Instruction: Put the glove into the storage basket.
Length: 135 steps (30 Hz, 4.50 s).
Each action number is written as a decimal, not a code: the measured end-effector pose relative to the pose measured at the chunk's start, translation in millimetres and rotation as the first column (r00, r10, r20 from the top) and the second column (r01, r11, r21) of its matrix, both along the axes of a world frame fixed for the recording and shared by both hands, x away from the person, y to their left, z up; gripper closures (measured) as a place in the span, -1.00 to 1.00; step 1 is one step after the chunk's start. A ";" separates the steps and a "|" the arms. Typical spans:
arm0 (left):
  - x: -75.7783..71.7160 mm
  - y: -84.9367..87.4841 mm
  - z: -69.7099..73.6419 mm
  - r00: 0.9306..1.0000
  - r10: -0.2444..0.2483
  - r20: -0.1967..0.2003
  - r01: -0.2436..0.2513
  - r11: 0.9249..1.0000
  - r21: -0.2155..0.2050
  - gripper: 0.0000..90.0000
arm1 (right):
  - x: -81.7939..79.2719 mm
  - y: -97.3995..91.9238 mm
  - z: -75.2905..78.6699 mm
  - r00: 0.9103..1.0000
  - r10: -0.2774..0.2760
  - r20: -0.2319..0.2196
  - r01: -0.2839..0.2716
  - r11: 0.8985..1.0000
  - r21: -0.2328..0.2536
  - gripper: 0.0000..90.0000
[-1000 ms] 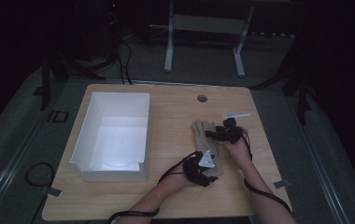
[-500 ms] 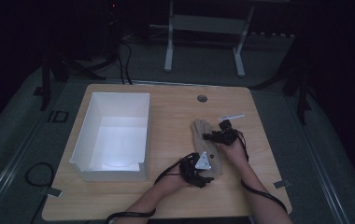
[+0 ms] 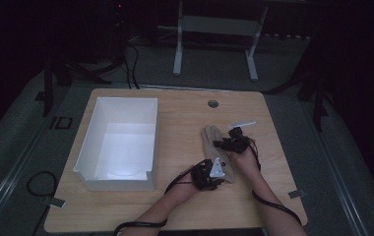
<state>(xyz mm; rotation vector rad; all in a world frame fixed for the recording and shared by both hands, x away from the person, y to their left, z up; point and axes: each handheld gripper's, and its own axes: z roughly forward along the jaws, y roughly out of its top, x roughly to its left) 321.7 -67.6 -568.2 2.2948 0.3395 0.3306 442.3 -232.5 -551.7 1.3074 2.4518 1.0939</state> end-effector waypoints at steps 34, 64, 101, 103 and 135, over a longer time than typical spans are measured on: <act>-5.7 24.3 69.5 1.000 0.018 0.001 -0.018 0.999 0.034 0.82 | -10.8 10.0 74.7 0.997 0.024 0.073 -0.034 0.990 0.139 0.52; -10.6 67.4 138.6 0.998 0.055 0.033 -0.056 0.998 0.038 0.82 | -18.7 49.7 150.3 0.983 0.055 0.175 -0.089 0.977 0.196 0.52; -28.8 177.5 173.6 0.974 0.210 0.085 -0.216 0.974 0.069 0.82 | -11.1 170.7 187.1 0.962 0.182 0.202 -0.227 0.947 0.227 0.52; -29.8 183.2 173.0 0.973 0.216 0.082 -0.222 0.972 0.076 0.82 | -11.3 178.4 186.6 0.960 0.189 0.206 -0.235 0.945 0.228 0.52; -39.4 253.8 111.7 0.920 0.391 -0.023 -0.386 0.915 0.120 0.82 | -5.6 279.3 125.5 0.952 0.290 0.098 -0.303 0.938 0.170 0.51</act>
